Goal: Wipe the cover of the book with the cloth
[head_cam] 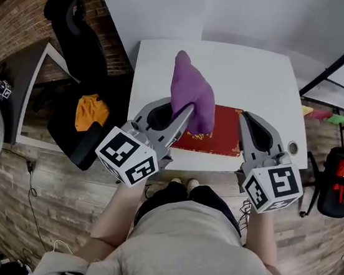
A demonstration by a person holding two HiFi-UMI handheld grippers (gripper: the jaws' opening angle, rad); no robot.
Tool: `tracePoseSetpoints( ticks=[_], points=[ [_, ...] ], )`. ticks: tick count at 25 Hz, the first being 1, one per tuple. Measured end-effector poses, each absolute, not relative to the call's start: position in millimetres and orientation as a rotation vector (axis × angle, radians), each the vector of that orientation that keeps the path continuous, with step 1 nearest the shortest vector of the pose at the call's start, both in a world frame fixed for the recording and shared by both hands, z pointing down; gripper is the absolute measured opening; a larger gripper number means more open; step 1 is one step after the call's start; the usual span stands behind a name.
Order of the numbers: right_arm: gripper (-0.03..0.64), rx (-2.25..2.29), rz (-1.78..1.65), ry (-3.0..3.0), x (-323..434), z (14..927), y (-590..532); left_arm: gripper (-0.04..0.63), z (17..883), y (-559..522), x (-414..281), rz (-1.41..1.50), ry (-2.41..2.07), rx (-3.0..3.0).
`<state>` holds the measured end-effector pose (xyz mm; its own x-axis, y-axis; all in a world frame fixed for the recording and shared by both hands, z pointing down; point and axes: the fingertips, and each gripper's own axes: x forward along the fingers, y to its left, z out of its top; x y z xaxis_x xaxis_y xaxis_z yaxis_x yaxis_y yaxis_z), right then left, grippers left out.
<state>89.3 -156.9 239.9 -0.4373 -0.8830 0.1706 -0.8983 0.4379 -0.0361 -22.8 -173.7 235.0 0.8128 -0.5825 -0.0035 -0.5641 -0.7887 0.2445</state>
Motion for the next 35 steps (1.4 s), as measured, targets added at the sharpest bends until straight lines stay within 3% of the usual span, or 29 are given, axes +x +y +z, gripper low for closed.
tracePoseSetpoints(
  ticks=[35],
  points=[
    [0.021, 1.402, 0.238, -2.578, 71.5, 269.8, -159.7, 0.067, 254.2, -158.5, -32.9, -0.006, -1.000, 2.734]
  ],
)
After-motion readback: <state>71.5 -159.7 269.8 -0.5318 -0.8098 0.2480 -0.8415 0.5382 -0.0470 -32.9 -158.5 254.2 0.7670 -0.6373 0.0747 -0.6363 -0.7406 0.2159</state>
